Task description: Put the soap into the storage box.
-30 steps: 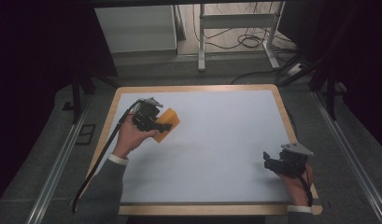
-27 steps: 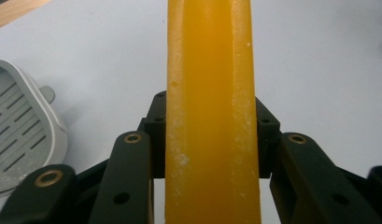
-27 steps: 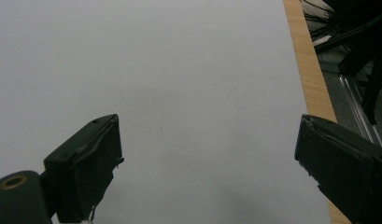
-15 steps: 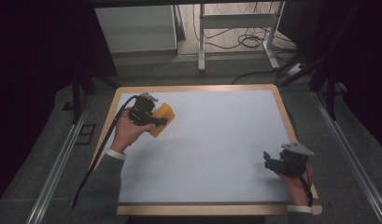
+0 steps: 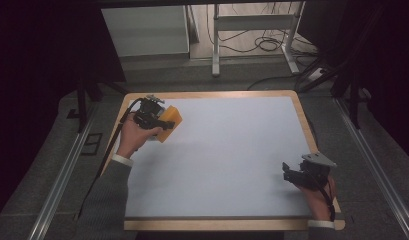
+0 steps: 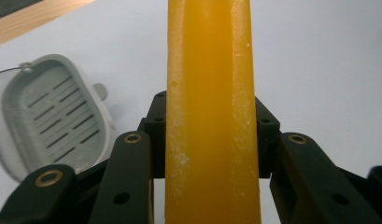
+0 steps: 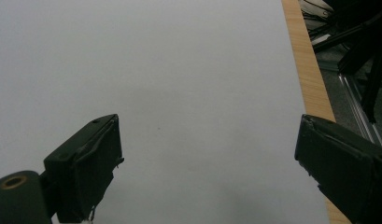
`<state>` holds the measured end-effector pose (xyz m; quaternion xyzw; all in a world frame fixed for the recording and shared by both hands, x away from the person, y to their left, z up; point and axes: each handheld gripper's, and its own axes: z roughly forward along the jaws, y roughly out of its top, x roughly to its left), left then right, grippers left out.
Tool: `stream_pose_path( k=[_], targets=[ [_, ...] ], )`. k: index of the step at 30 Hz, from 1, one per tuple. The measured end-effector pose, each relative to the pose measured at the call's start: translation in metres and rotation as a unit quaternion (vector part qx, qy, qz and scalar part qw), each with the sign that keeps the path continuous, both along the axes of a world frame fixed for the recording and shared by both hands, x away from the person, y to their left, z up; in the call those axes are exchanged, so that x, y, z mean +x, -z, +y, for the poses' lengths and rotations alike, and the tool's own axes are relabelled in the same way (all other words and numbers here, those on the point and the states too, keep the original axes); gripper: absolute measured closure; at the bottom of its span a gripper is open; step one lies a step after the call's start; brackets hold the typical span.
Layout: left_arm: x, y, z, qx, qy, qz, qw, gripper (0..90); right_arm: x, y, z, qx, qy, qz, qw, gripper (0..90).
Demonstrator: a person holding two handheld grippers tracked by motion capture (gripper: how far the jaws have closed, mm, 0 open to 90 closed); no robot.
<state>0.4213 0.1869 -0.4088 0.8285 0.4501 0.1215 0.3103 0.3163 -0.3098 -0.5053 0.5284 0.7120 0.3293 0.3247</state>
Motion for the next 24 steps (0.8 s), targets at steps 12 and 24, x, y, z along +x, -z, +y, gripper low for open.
stream_pose_path(
  k=[12, 24],
  targets=[
    [0.017, 0.004, 0.011, -0.014, -0.020, 0.011, 0.9996, 61.1, 0.000, 0.000, -0.001, 0.002, 0.001, 0.001, 1.0000, 7.5],
    [0.031, 0.001, 0.019, -0.013, -0.042, 0.013, 0.9990, 61.1, 0.000, 0.000, -0.001, 0.001, 0.002, 0.001, 1.0000, 7.5]
  ],
)
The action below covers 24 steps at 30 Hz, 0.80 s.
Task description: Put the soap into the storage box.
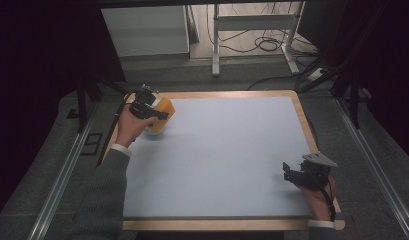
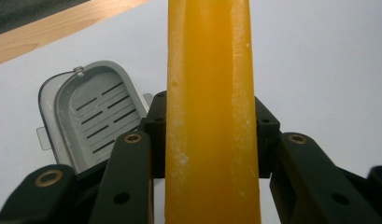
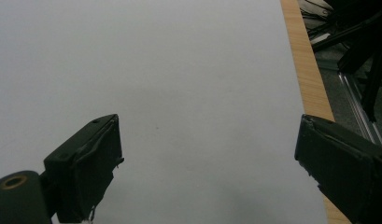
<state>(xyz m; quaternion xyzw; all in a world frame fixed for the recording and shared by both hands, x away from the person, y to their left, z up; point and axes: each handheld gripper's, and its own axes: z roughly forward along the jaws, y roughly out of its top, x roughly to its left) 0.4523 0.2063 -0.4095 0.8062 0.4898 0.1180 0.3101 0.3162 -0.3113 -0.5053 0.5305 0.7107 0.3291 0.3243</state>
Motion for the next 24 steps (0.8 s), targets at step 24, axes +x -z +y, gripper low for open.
stream_pose_path(
  k=[24],
  targets=[
    [0.032, 0.030, 0.026, -0.020, -0.064, 0.038, 0.9970, 61.1, 0.000, 0.000, -0.002, 0.004, 0.005, -0.001, 1.0000, 7.5]
  ],
)
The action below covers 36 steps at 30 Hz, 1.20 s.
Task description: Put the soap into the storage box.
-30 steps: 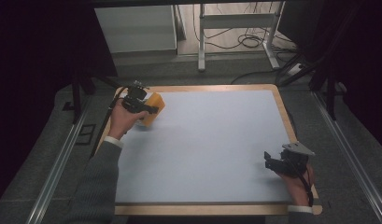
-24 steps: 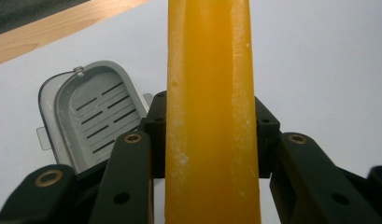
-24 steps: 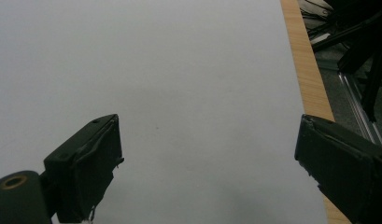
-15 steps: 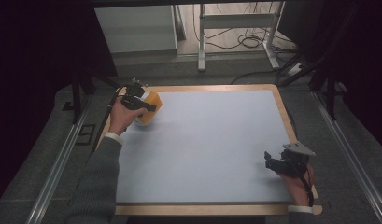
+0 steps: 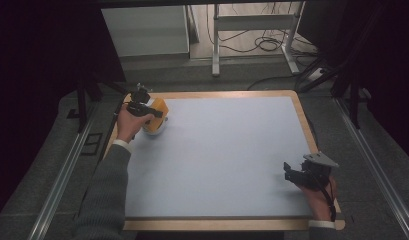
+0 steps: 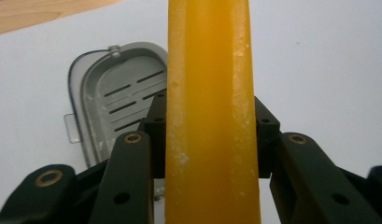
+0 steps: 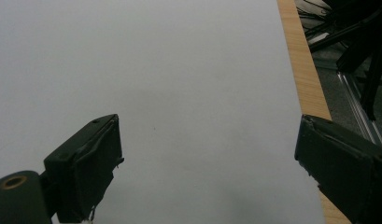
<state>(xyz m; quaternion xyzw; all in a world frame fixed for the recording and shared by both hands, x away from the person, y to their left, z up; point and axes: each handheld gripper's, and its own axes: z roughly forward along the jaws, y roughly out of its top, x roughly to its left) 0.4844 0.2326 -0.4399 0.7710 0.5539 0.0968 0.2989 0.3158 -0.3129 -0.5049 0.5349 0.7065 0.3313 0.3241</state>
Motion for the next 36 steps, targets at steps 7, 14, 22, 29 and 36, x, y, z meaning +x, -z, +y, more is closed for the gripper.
stream_pose_path(
  k=[7, 14, 22, 29, 36],
  targets=[
    [0.010, 0.004, 0.005, -0.009, -0.022, 0.001, 0.9997, 61.1, 0.000, 0.000, 0.000, 0.001, 0.001, 0.001, 1.0000, 7.5],
    [0.018, 0.006, 0.010, -0.016, -0.044, 0.013, 0.9988, 61.1, 0.000, 0.000, -0.001, 0.003, 0.001, 0.000, 1.0000, 7.5],
    [0.023, 0.011, 0.014, -0.013, -0.055, 0.021, 0.9982, 61.0, 0.000, 0.001, -0.002, 0.004, 0.002, 0.002, 1.0000, 7.5],
    [0.029, 0.019, 0.013, -0.012, -0.060, 0.030, 0.9977, 61.1, 0.000, 0.001, -0.003, 0.003, 0.003, 0.003, 1.0000, 7.5],
    [0.031, 0.024, 0.013, -0.012, -0.064, 0.031, 0.9974, 60.9, 0.000, 0.001, -0.003, 0.002, 0.004, 0.003, 1.0000, 7.5]
  ],
)
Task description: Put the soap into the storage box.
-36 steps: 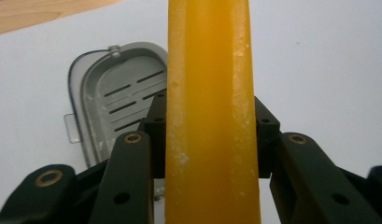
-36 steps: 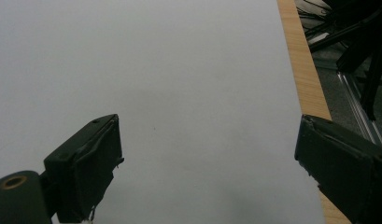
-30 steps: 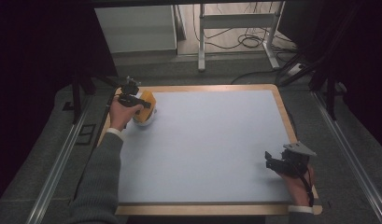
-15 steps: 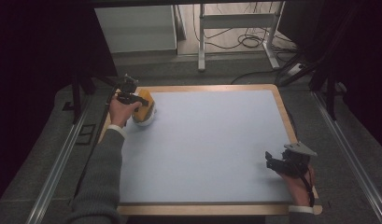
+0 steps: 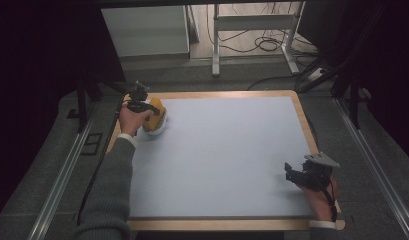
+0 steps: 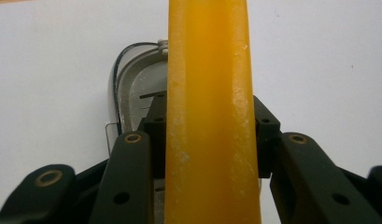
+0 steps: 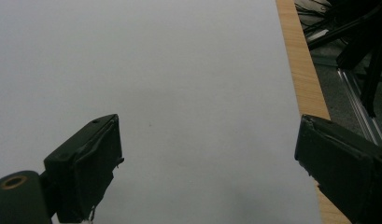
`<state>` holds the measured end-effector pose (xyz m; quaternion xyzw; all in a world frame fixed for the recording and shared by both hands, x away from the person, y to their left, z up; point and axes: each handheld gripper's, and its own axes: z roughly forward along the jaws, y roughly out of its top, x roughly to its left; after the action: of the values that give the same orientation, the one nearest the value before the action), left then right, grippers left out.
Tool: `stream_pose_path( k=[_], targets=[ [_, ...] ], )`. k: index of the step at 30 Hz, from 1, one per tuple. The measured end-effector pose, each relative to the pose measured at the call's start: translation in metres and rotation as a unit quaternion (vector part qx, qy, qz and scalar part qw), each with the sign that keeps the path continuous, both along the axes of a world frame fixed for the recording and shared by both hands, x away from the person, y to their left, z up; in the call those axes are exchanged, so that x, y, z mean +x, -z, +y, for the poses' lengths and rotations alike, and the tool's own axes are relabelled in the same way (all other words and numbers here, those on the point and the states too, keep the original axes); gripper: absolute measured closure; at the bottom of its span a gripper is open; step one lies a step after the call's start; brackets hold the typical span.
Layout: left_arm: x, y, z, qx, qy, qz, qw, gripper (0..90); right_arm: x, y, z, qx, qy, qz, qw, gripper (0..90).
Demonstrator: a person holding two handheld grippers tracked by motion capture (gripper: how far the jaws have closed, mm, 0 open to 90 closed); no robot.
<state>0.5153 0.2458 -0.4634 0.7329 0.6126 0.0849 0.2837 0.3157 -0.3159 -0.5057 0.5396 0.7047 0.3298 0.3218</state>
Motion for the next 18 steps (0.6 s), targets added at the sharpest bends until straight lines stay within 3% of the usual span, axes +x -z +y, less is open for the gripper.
stream_pose_path(
  k=[4, 5, 8, 11, 18],
  targets=[
    [0.000, 0.000, 0.002, -0.010, -0.004, -0.010, 0.9999, 59.3, 0.000, 0.000, 0.000, -0.001, 0.000, 0.000, 1.0000, 7.5],
    [-0.001, -0.004, 0.004, -0.019, -0.009, -0.023, 0.9995, 57.3, 0.000, 0.000, 0.000, -0.001, 0.000, 0.000, 1.0000, 7.5],
    [-0.002, -0.009, 0.004, -0.022, -0.009, -0.027, 0.9993, 45.6, 0.000, 0.001, 0.000, -0.003, -0.001, 0.001, 1.0000, 7.5],
    [-0.006, -0.020, 0.005, -0.019, -0.013, -0.048, 0.9986, 38.1, 0.000, 0.000, 0.001, -0.003, -0.002, 0.000, 1.0000, 7.5],
    [-0.017, -0.030, 0.004, -0.001, -0.003, -0.062, 0.9980, 27.9, 0.000, 0.001, 0.002, -0.003, -0.002, 0.001, 1.0000, 7.5]
  ],
)
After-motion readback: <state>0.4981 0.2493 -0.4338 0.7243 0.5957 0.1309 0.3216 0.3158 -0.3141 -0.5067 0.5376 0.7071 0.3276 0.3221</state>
